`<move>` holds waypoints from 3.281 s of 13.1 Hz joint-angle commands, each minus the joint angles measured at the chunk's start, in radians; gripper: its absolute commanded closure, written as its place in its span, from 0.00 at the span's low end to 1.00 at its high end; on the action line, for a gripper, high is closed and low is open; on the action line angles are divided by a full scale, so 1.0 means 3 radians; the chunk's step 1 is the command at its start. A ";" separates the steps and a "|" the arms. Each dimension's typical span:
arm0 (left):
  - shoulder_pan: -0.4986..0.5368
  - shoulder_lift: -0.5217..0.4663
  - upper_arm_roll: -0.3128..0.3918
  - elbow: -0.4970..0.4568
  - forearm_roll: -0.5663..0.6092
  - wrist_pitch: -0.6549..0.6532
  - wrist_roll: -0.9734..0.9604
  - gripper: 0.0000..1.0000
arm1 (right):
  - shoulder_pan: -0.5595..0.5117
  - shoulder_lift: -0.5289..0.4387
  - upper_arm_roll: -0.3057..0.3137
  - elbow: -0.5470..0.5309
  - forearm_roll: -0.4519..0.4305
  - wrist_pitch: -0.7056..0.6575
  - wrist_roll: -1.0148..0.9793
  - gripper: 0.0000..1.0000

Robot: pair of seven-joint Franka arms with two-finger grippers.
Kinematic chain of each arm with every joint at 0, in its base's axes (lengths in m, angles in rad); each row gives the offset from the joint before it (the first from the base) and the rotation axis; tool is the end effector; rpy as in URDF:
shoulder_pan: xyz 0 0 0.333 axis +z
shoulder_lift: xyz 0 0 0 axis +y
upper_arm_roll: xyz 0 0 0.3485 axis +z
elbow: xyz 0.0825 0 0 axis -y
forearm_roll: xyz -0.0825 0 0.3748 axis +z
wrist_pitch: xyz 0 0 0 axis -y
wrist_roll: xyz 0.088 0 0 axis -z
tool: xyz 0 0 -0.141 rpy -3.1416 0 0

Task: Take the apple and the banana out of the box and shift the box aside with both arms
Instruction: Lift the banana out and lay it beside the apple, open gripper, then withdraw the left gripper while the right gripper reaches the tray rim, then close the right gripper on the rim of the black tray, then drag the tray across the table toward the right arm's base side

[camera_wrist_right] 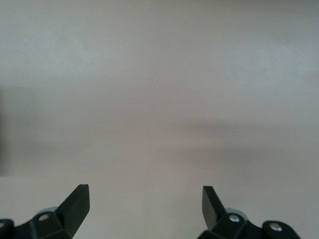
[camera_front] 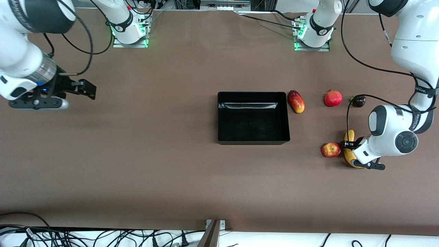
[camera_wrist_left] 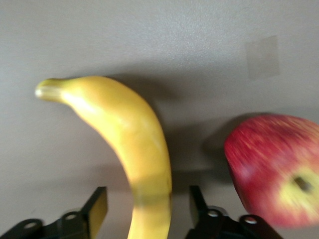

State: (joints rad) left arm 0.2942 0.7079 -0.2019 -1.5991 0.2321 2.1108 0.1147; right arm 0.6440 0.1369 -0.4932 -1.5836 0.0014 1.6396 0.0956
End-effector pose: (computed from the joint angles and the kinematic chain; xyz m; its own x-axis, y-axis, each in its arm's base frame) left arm 0.6771 0.0962 0.2054 0.9760 -0.1198 -0.1821 -0.1261 -0.9918 -0.0229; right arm 0.5758 0.1045 0.5540 0.9968 0.0547 -0.0582 0.0587 -0.9959 0.0691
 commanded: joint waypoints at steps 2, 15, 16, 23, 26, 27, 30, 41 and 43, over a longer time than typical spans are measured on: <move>-0.0350 -0.0951 0.0206 -0.0013 -0.0245 -0.0959 -0.0024 0.00 | 0.0077 0.0161 0.0176 0.0012 0.0152 0.0026 -0.0241 0.00; -0.0863 -0.2400 0.0479 0.0054 -0.0677 -0.1534 -0.0091 0.00 | 0.0947 0.2100 0.0954 0.0626 0.0850 0.2081 0.1184 0.00; -0.0863 -0.2411 0.0474 0.0058 -0.0677 -0.1534 -0.0091 0.00 | 0.0982 0.2166 0.0949 0.0626 0.0783 0.2092 0.1190 0.02; -0.0848 -0.2401 0.0463 0.0043 -0.0682 -0.1534 -0.0060 0.00 | 0.0952 0.2167 0.0933 0.0610 0.0680 0.2011 0.1175 1.00; -0.0853 -0.2401 0.0463 0.0033 -0.0707 -0.1534 -0.0070 0.00 | 0.0876 0.2095 0.0918 0.0610 0.0691 0.1852 0.1169 1.00; -0.0853 -0.2401 0.0463 0.0033 -0.0707 -0.1534 -0.0075 0.00 | 0.0830 0.2014 0.0888 0.0610 0.0696 0.1761 0.1149 1.00; -0.0853 -0.2401 0.0463 0.0033 -0.0707 -0.1534 -0.0081 0.00 | 0.0381 0.1611 0.0862 0.0610 0.0701 0.1204 0.0849 1.00; -0.0858 -0.2401 0.0463 0.0028 -0.0707 -0.1534 -0.0137 0.00 | -0.0949 0.0878 0.0136 -0.0973 0.0885 0.1722 -0.1324 1.00; -0.0853 -0.2401 0.0463 0.0028 -0.0712 -0.1534 -0.0142 0.00 | -0.1052 0.1000 0.0136 -0.1117 0.1063 0.1928 -0.1423 1.00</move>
State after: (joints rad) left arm 0.0388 0.0079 -0.0671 -1.5702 0.0462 1.6452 0.0819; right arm 0.3560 0.4540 -0.4612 -1.8586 0.2595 2.1705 -0.2820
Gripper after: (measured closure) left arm 0.000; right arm 0.947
